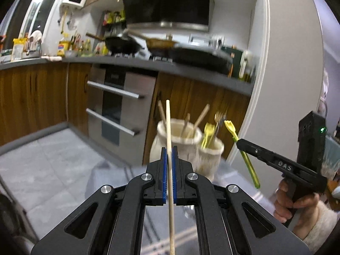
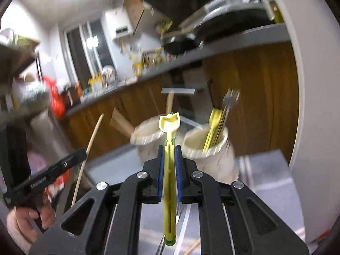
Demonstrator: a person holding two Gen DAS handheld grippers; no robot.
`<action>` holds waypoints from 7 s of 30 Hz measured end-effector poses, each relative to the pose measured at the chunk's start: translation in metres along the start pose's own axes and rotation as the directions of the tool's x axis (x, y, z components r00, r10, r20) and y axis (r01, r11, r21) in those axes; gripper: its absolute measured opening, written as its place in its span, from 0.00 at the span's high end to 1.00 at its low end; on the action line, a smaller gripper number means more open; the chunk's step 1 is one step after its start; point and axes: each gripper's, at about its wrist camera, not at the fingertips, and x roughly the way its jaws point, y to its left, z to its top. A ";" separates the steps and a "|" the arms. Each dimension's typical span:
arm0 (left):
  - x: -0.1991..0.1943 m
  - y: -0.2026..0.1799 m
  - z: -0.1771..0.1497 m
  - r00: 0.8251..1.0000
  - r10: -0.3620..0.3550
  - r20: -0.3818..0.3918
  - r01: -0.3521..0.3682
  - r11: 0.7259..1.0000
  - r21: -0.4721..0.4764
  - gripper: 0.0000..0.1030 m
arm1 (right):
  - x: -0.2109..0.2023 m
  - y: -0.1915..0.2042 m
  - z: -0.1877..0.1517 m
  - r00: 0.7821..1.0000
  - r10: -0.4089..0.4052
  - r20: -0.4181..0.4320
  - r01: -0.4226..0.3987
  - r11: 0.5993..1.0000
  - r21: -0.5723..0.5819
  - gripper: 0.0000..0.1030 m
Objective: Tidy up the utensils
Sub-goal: 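Drop the chopstick into the tall section while the right tool drops the yellow utensil into the short one, then grasp the last gold fork on the cloth with the right tool, then grasp the last chopstick with the left tool while the right tool lifts the fork, then drop the chopstick into the tall section while the right tool drops the fork into the short one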
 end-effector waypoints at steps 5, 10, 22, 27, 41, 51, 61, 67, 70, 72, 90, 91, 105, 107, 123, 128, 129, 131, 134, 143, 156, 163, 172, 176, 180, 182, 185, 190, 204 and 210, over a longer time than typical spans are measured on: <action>0.012 0.005 0.028 0.994 0.024 0.103 -0.026 0.999 0.019 0.96 | 0.012 -0.013 0.028 0.998 -0.011 0.070 0.010 1.000 0.017 0.90; 0.036 0.029 0.053 0.982 0.008 0.191 0.000 0.999 -0.040 0.96 | 0.029 -0.019 0.045 0.991 -0.001 0.132 -0.004 0.999 0.035 0.90; 0.123 0.055 0.087 0.956 -0.055 0.287 0.099 0.985 -0.139 0.96 | 0.077 -0.034 0.044 0.989 -0.017 0.144 0.009 0.998 0.062 0.90; 0.133 0.049 0.090 0.938 -0.122 0.323 0.180 0.972 -0.154 0.96 | 0.083 -0.035 0.038 0.990 0.001 0.141 -0.009 0.998 0.056 0.91; 0.136 0.041 0.077 0.939 -0.201 0.281 0.231 0.970 -0.080 0.96 | 0.099 -0.042 0.036 0.990 0.003 0.139 -0.008 0.999 0.041 0.90; 0.130 0.041 0.075 0.938 -0.208 0.279 0.237 0.969 -0.075 0.96 | 0.102 -0.037 0.027 0.985 -0.048 0.167 0.055 0.998 -0.040 0.90; 0.104 0.038 0.069 0.948 -0.176 0.264 0.191 0.981 -0.033 0.95 | 0.089 -0.024 0.018 0.992 -0.107 0.072 0.115 0.985 -0.126 0.90; 0.082 0.040 0.065 0.961 -0.115 0.251 0.128 0.991 -0.036 0.83 | 0.077 -0.017 0.010 0.992 -0.118 0.039 0.123 0.980 -0.155 0.66; 0.067 0.036 0.060 0.966 -0.081 0.247 0.092 0.995 -0.034 0.71 | 0.057 -0.018 0.009 0.991 -0.118 0.065 0.126 0.983 -0.135 0.58; 0.055 0.031 0.053 0.968 -0.069 0.241 0.078 0.996 -0.031 0.63 | 0.046 -0.021 0.009 0.990 -0.120 0.071 0.128 0.985 -0.118 0.56; -0.003 -0.028 -0.021 0.982 0.131 0.135 -0.132 0.991 -0.004 0.06 | -0.020 -0.031 -0.031 0.993 -0.119 -0.017 0.119 0.992 -0.041 0.05; -0.003 -0.029 -0.027 0.982 0.142 0.128 -0.142 0.990 -0.007 0.06 | -0.020 -0.031 -0.034 0.992 -0.125 -0.027 0.124 0.991 -0.045 0.05; 0.018 -0.017 -0.077 0.965 0.255 -0.070 -0.253 0.967 0.027 0.05 | 0.002 -0.010 -0.068 0.960 -0.154 -0.235 0.121 0.981 -0.151 0.05; 0.018 -0.013 -0.078 0.964 0.249 -0.088 -0.249 0.968 0.019 0.05 | 0.009 -0.004 -0.074 0.948 -0.156 -0.276 0.112 0.979 -0.170 0.05; 0.021 0.001 -0.082 0.961 0.239 -0.136 -0.239 0.971 0.018 0.05 | 0.053 0.039 -0.114 0.857 -0.171 -0.485 0.045 0.964 -0.262 0.23; 0.021 0.003 -0.083 0.962 0.229 -0.148 -0.231 0.973 0.009 0.05 | 0.060 0.046 -0.123 0.834 -0.189 -0.518 0.038 0.957 -0.287 0.43; 0.020 0.003 -0.084 0.962 0.229 -0.149 -0.230 0.973 0.011 0.05 | 0.059 0.047 -0.124 0.835 -0.194 -0.516 0.039 0.955 -0.295 0.45; 0.020 0.003 -0.084 0.962 0.230 -0.147 -0.231 0.973 0.010 0.05 | 0.059 0.049 -0.125 0.835 -0.205 -0.511 0.046 0.951 -0.307 0.51; 0.018 0.004 -0.083 0.963 0.227 -0.145 -0.229 0.973 0.005 0.05 | 0.059 0.053 -0.126 0.836 -0.215 -0.505 0.055 0.948 -0.312 0.65; 0.018 0.004 -0.083 0.964 0.225 -0.145 -0.226 0.974 0.007 0.05 | 0.056 0.050 -0.123 0.842 -0.190 -0.505 0.051 0.960 -0.275 0.90; 0.014 0.003 -0.079 0.961 0.212 -0.175 -0.225 0.973 -0.054 0.05 | 0.021 0.037 -0.091 0.902 -0.007 -0.431 -0.031 0.996 -0.081 0.95; 0.017 -0.021 -0.077 0.957 0.215 -0.196 -0.222 0.975 -0.013 0.05 | -0.017 0.023 -0.060 0.953 0.013 -0.302 -0.033 0.998 -0.059 0.95; 0.045 -0.074 -0.087 0.947 0.153 -0.284 -0.143 0.988 0.056 0.05 | -0.069 -0.018 -0.023 0.988 -0.117 -0.099 0.110 0.991 -0.079 0.95; 0.065 -0.102 -0.099 0.925 0.100 -0.367 -0.073 0.994 0.088 0.05 | -0.078 -0.032 -0.018 0.987 -0.141 -0.081 0.136 0.988 -0.072 0.95; 0.087 -0.131 -0.113 0.885 0.076 -0.459 -0.002 0.987 0.159 0.07 | -0.082 -0.041 -0.015 0.982 -0.179 -0.052 0.175 0.981 -0.080 0.95; 0.095 -0.143 -0.118 0.872 0.085 -0.482 0.012 0.981 0.195 0.08 | -0.087 -0.045 -0.016 0.981 -0.189 -0.043 0.185 0.980 -0.069 0.95; 0.110 -0.158 -0.125 0.844 0.083 -0.529 0.046 0.973 0.226 0.24 | -0.089 -0.054 -0.014 0.980 -0.195 -0.039 0.193 0.980 -0.053 0.95; 0.128 -0.171 -0.135 0.797 0.094 -0.596 0.092 0.957 0.274 0.52 | -0.090 -0.058 -0.014 0.980 -0.196 -0.038 0.194 0.980 -0.046 0.95; 0.157 -0.170 -0.122 0.758 0.077 -0.647 0.156 0.942 0.296 0.95 | -0.089 -0.056 -0.016 0.983 -0.179 -0.043 0.178 0.983 -0.040 0.95; 0.119 -0.153 -0.103 0.845 0.019 -0.534 0.151 0.950 0.274 0.95 | -0.089 -0.055 -0.013 0.984 -0.179 -0.018 0.178 0.983 -0.035 0.95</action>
